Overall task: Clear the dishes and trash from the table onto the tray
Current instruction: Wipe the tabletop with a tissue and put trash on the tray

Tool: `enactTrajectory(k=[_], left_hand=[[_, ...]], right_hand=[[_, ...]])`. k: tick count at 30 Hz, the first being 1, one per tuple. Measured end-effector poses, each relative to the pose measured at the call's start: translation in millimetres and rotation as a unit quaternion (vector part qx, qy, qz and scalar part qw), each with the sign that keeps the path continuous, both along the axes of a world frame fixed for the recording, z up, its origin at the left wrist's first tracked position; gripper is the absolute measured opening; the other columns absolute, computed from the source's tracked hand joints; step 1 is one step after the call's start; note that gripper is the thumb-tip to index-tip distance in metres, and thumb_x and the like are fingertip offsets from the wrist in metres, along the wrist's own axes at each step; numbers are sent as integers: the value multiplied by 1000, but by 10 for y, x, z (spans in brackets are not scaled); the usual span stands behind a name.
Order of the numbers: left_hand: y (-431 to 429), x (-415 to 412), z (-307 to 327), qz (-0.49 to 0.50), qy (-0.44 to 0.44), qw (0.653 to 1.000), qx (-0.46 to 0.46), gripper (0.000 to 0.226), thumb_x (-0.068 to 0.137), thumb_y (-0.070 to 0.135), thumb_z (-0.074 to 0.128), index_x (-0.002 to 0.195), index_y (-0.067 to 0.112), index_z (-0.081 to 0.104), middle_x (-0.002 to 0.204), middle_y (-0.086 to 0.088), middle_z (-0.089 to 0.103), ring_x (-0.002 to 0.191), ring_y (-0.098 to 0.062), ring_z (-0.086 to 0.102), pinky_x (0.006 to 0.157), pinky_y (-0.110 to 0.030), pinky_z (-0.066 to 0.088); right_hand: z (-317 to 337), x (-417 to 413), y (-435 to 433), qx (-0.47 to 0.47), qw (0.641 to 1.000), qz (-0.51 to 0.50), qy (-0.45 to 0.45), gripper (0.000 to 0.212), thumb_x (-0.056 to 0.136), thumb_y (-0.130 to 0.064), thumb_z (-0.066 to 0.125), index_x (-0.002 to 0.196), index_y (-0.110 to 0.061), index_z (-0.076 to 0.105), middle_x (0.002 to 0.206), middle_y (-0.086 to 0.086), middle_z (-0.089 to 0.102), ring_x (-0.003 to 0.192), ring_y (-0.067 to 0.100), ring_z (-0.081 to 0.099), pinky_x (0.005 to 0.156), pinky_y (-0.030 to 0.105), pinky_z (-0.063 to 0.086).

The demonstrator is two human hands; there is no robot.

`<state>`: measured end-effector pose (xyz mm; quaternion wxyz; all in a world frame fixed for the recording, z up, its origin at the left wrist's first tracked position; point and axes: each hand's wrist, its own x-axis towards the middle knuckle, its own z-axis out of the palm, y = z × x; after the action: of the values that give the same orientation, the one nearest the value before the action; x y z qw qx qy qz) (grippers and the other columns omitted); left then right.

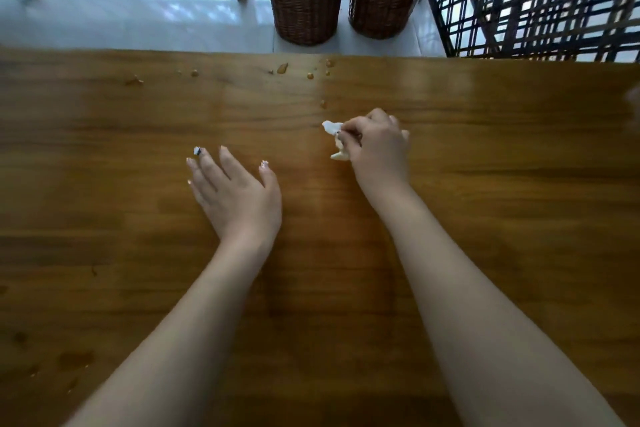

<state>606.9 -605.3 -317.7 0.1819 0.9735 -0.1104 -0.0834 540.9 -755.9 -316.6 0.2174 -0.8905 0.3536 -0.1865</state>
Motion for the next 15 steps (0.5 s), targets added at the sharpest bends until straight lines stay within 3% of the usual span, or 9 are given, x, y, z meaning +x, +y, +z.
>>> enactTrajectory(k=[7,15], left_hand=[[-205,861,-106,-59,5,995,84,72,100,50,21,152,5,3,159,-15,-9,147,-27,-14,118,-37,-7],[-220,853,-228,-83,-34,988,129,73,97,54,10,152,9,-2,160,-14,-8,147,-26,-14,118,-39,-9]], right_hand=[[-139,571,-163,-48,998,18,46,24,96,-31,52,107,-18,70,108,3,57,106,24,47,79,33,27],[-186,651,-297,-76,997,20,28,17,90,-31,62,94,-21,76,94,1,56,101,29,44,76,33,21]])
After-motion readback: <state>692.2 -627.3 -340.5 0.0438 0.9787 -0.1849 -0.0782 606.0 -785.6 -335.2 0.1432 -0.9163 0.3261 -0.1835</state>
